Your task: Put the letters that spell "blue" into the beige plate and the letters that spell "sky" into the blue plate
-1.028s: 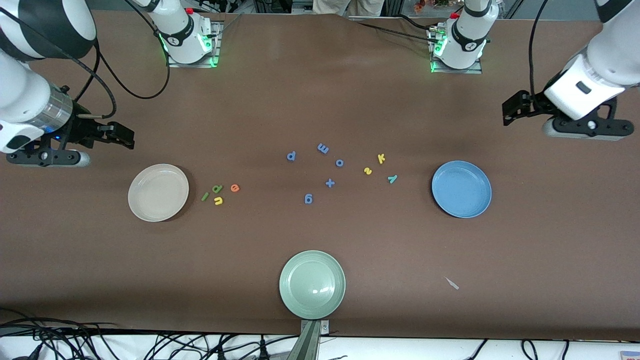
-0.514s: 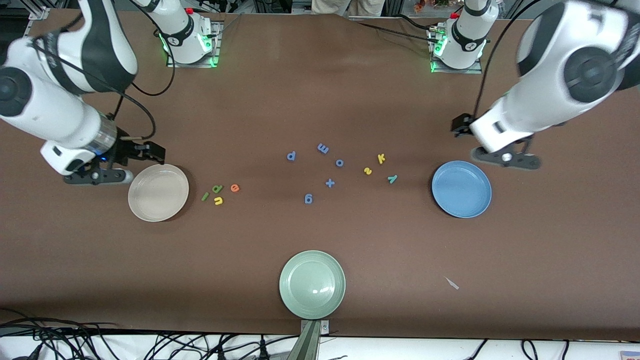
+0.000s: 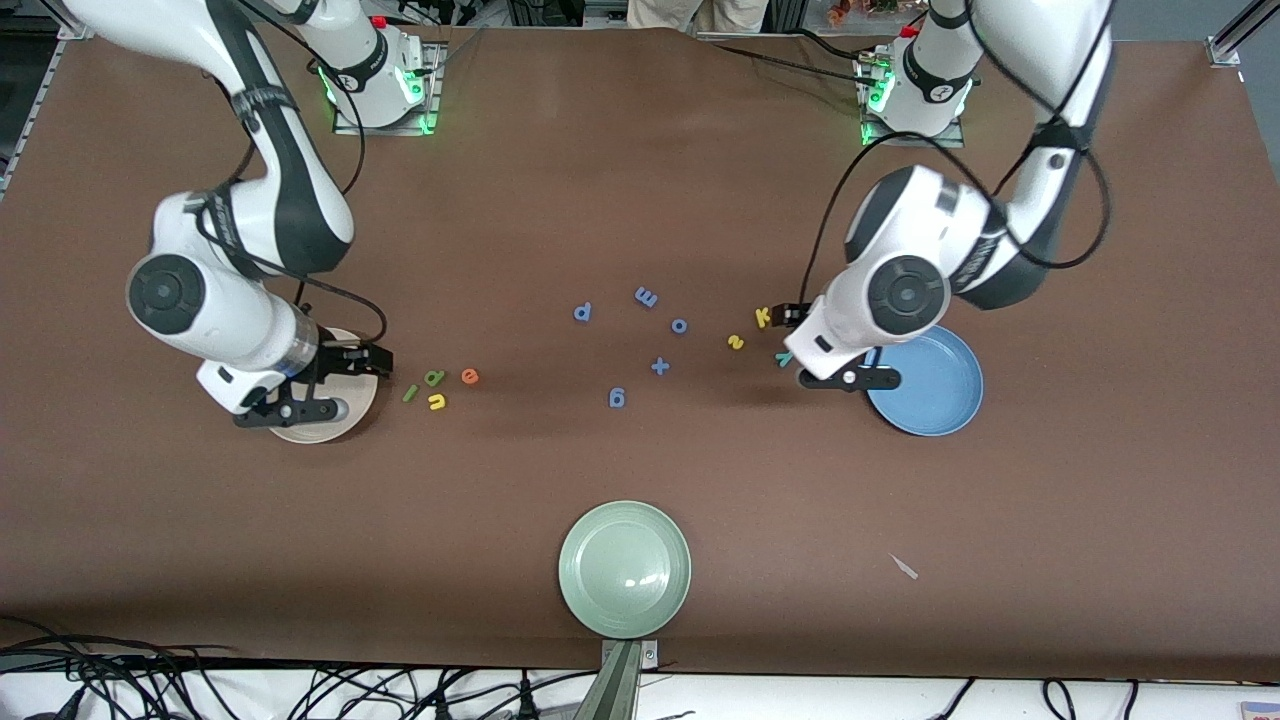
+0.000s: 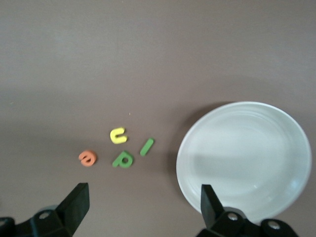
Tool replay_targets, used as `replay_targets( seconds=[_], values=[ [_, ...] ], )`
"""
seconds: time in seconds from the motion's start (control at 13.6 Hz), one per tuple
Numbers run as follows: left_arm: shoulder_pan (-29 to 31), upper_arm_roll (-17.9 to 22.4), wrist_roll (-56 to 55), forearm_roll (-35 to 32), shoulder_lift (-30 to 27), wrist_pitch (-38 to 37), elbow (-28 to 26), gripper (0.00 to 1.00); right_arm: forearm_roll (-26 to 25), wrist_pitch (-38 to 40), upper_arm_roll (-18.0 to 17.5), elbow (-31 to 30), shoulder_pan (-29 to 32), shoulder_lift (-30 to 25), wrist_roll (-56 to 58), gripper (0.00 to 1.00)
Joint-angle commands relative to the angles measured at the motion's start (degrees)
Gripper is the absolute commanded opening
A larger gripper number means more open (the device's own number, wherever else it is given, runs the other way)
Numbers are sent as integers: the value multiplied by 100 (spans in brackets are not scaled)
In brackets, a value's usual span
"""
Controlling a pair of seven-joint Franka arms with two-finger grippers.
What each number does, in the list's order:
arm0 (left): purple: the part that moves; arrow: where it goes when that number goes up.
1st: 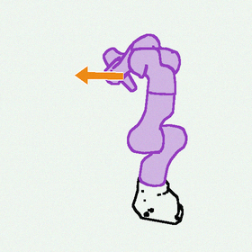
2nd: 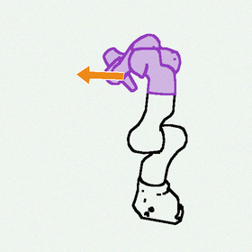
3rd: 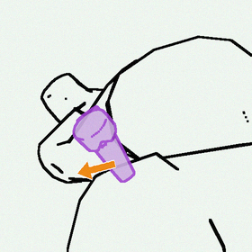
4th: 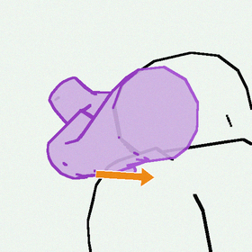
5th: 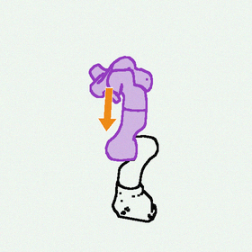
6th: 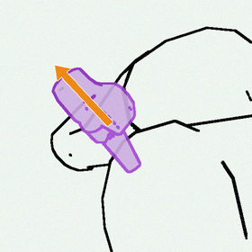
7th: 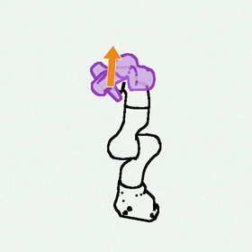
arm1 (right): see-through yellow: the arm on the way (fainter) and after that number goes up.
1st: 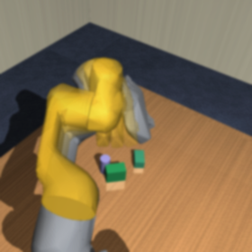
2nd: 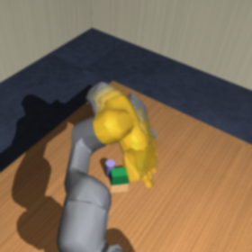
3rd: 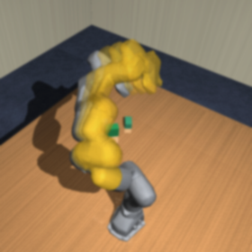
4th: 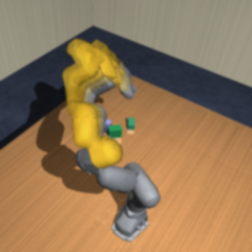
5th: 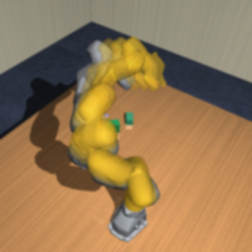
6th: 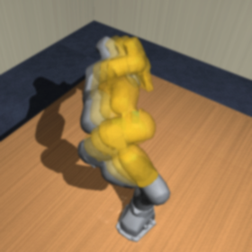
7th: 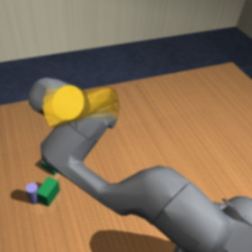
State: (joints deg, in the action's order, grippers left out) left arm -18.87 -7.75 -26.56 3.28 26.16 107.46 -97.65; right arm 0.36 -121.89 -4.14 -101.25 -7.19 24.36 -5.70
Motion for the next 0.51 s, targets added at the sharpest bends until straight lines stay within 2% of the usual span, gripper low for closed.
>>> replay_targets(
  seconds=[0.0, 0.07, 0.22, 0.44],
  values=[
    [-458, 63, -742, 24, -252, 1211, -1148, 100, 70, -115, -17, 307, -19, 436, -202, 99],
    [-686, 71, -981, -20, -251, 1755, -1508, 100, 9, -116, -17, 395, -19, 577, -404, 99],
    [-785, 63, -1220, -56, -234, 2819, -2168, 100, 43, -116, -17, 623, -11, 832, -450, 99],
    [-872, 71, -1238, -344, -199, 3639, -2732, 98, 105, -597, -17, 686, 16, 1079, -467, 98]
  ],
)
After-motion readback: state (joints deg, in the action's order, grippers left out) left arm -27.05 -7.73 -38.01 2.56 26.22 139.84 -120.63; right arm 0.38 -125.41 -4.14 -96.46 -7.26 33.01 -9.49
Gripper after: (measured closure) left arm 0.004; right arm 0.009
